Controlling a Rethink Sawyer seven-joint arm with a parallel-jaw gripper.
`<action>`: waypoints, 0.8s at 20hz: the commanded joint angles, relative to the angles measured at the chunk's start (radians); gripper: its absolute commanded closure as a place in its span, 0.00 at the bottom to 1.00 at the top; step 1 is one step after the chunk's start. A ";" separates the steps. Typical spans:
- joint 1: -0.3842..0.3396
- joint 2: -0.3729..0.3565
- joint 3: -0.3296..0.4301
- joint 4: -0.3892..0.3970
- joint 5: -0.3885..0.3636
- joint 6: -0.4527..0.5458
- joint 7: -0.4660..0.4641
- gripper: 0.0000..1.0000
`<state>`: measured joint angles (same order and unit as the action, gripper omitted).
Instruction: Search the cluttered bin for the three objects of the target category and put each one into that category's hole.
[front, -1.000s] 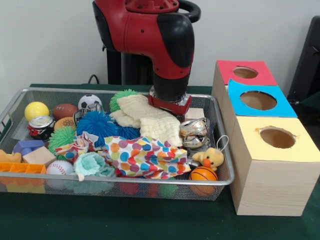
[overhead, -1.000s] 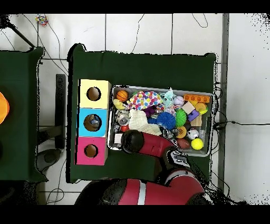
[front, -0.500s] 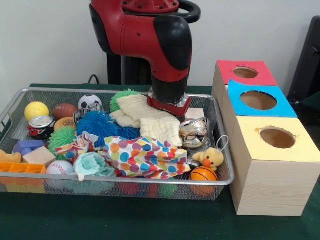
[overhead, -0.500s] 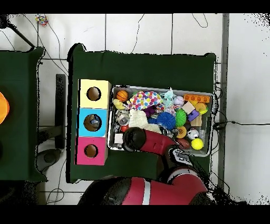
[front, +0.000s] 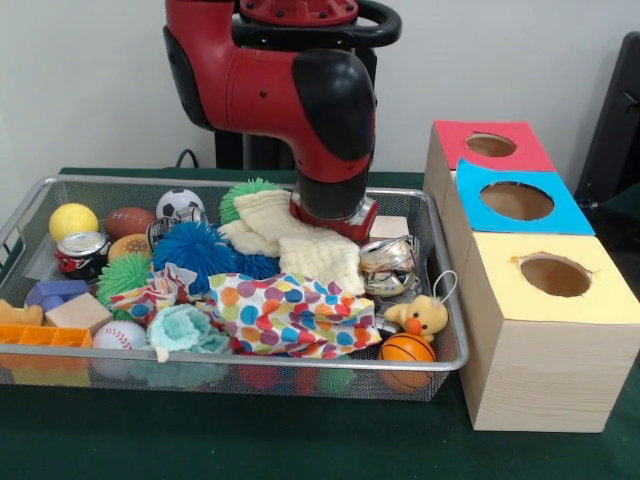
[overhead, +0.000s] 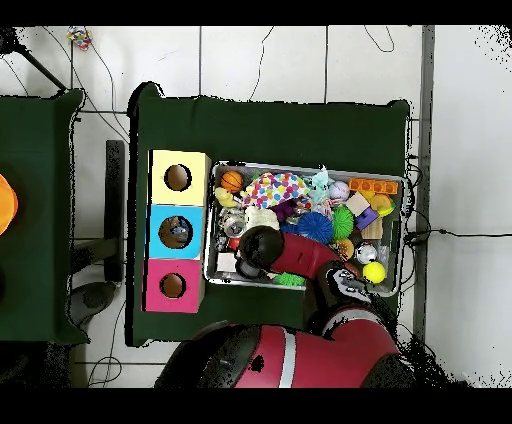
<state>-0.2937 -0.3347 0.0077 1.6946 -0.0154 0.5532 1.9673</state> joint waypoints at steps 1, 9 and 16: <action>-0.091 0.124 -0.060 -0.349 -0.082 -0.320 0.050 1.00; -0.091 0.145 -0.071 -0.388 -0.109 -0.334 0.088 1.00; 0.010 0.151 -0.220 -0.414 -0.137 -0.352 0.211 1.00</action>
<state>-0.2592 -0.2973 -0.0167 1.5945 -0.0297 0.6931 1.9673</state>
